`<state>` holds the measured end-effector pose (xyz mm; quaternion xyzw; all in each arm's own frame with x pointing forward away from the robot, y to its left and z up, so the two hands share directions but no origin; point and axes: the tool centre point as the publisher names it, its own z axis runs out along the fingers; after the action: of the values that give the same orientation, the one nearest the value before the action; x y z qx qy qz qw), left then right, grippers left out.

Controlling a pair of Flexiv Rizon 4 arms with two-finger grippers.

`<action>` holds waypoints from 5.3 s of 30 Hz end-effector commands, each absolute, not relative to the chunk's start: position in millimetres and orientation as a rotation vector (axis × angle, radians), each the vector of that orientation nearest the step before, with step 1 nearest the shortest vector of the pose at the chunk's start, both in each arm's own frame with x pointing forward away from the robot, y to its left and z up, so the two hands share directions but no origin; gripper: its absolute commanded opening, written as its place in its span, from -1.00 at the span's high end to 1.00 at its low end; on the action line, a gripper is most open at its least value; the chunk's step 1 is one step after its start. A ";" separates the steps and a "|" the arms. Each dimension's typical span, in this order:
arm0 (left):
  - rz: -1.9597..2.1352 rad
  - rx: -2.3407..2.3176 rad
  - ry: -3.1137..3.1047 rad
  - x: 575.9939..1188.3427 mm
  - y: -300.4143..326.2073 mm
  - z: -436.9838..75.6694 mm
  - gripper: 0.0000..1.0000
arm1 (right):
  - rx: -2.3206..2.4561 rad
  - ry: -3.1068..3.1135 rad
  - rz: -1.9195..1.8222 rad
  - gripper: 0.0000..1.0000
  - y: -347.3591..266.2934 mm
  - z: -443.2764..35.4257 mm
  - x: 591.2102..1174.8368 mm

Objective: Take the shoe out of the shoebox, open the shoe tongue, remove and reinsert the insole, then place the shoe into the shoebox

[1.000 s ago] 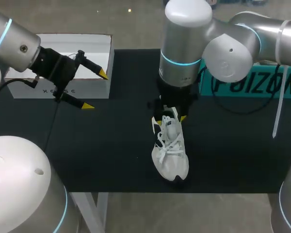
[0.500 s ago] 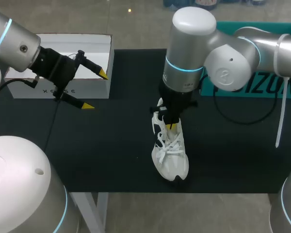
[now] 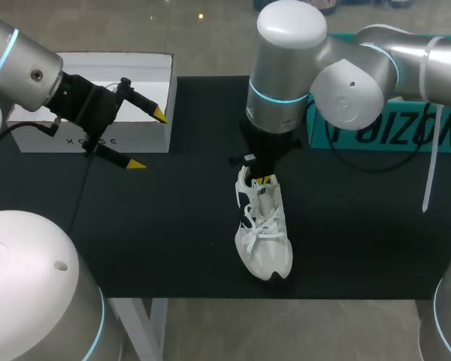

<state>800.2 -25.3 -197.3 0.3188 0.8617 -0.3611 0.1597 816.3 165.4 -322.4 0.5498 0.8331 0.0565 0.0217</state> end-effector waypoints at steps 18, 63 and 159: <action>-1.026 0.911 2.466 799.6 -25.3 -196.7 -1.00 | 0.894 3.047 0.195 0.44 165.7 -311.6 834.6; -1.026 0.911 2.466 799.6 -25.3 -196.7 -1.00 | 0.751 3.040 0.392 -1.00 165.5 -293.9 840.4; -1.026 0.911 2.466 799.6 -25.3 -196.7 -1.00 | 0.102 3.023 0.205 1.00 157.8 -325.8 902.1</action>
<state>800.2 -25.3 -197.3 0.3188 0.8617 -0.3611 0.1597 910.4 162.7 -340.0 0.0325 0.9958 0.0720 0.0459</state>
